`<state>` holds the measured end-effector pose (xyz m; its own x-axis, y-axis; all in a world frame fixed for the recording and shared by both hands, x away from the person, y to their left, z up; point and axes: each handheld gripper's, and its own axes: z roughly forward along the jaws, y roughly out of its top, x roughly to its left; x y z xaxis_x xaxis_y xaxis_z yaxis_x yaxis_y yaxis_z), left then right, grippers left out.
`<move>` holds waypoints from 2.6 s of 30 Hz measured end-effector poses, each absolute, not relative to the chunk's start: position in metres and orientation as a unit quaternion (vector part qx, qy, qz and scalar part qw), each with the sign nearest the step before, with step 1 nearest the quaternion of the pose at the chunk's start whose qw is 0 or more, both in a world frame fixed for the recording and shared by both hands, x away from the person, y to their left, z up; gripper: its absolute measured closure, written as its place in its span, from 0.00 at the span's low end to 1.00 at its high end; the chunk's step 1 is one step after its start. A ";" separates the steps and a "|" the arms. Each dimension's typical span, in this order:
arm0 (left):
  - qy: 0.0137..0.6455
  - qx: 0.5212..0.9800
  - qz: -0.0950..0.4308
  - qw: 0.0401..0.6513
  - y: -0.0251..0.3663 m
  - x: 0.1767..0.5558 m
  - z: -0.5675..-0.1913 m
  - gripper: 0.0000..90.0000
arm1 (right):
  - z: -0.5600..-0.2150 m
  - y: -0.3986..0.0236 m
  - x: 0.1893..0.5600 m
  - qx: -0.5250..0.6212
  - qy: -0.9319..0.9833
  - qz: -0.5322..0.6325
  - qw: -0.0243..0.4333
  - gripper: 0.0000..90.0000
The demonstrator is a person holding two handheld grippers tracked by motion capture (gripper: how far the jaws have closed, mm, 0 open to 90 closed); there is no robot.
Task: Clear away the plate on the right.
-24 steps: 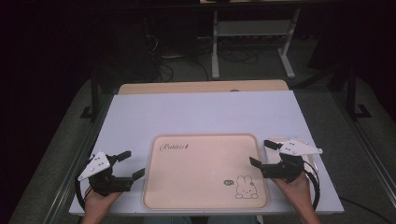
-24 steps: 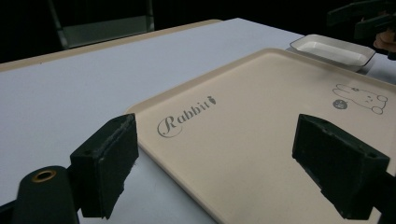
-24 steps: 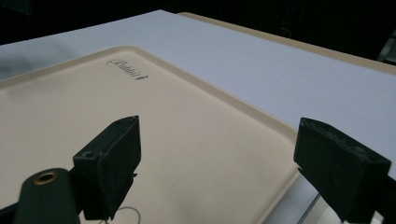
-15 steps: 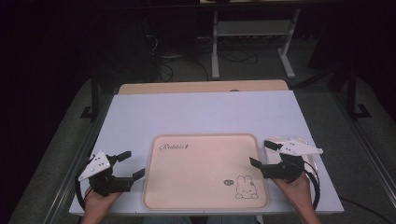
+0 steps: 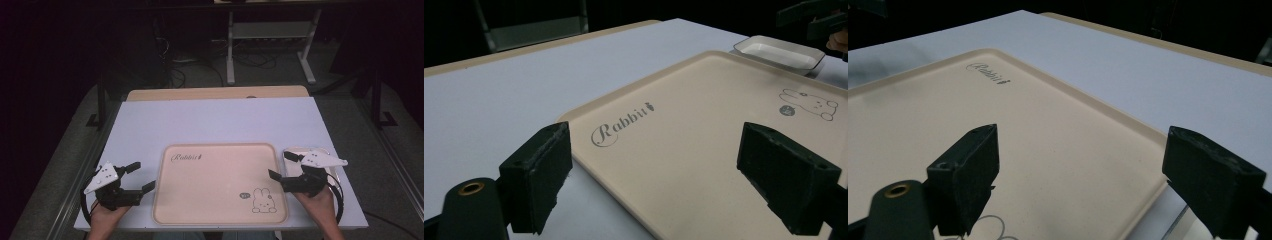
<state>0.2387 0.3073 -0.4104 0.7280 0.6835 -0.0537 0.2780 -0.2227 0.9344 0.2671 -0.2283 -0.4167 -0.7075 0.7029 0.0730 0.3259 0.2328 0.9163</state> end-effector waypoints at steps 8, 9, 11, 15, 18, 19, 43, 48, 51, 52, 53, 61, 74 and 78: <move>0.316 0.759 0.189 0.537 0.307 0.239 -0.410 0.16 | -0.416 -0.230 0.265 0.337 0.763 0.520 0.181 0.16; 0.316 0.759 0.188 0.537 0.307 0.239 -0.410 0.16 | -0.416 -0.231 0.265 0.337 0.764 0.520 0.181 0.16; 0.316 0.759 0.189 0.537 0.308 0.239 -0.410 0.16 | -0.415 -0.232 0.265 0.339 0.762 0.521 0.179 0.16; 0.316 0.759 0.189 0.537 0.308 0.239 -0.410 0.16 | -0.416 -0.234 0.264 0.343 0.760 0.523 0.175 0.16; 0.316 0.759 0.189 0.537 0.308 0.239 -0.410 0.16 | -0.417 -0.235 0.264 0.343 0.761 0.522 0.174 0.16; 0.316 0.759 0.189 0.537 0.308 0.239 -0.410 0.16 | -0.416 -0.236 0.263 0.344 0.760 0.522 0.176 0.16; 0.319 0.756 0.189 0.539 0.309 0.239 -0.410 0.16 | -0.411 -0.254 0.262 0.361 0.760 0.521 0.139 0.16; 0.319 0.756 0.189 0.539 0.309 0.238 -0.410 0.16 | -0.409 -0.257 0.261 0.360 0.764 0.519 0.133 0.16; 0.319 0.756 0.190 0.539 0.309 0.238 -0.410 0.16 | -0.407 -0.259 0.260 0.359 0.768 0.515 0.128 0.16; 0.320 0.756 0.190 0.539 0.309 0.238 -0.410 0.16 | -0.406 -0.260 0.260 0.360 0.769 0.514 0.127 0.16; 0.320 0.755 0.190 0.539 0.310 0.238 -0.410 0.16 | -0.405 -0.262 0.259 0.360 0.770 0.512 0.125 0.16; 0.320 0.755 0.192 0.539 0.310 0.238 -0.409 0.16 | -0.401 -0.273 0.256 0.363 0.771 0.510 0.114 0.16; 0.322 0.753 0.193 0.541 0.312 0.238 -0.409 0.16 | -0.393 -0.285 0.255 0.367 0.779 0.500 0.095 0.17; 0.322 0.753 0.193 0.541 0.313 0.238 -0.409 0.16 | -0.392 -0.289 0.255 0.368 0.781 0.497 0.088 0.17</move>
<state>0.2381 0.3129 -0.4086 0.7180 0.6937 -0.0577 0.2758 -0.2074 0.9386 0.2549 -0.2891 -0.3924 -0.7135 0.6622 0.2290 0.4877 0.2346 0.8409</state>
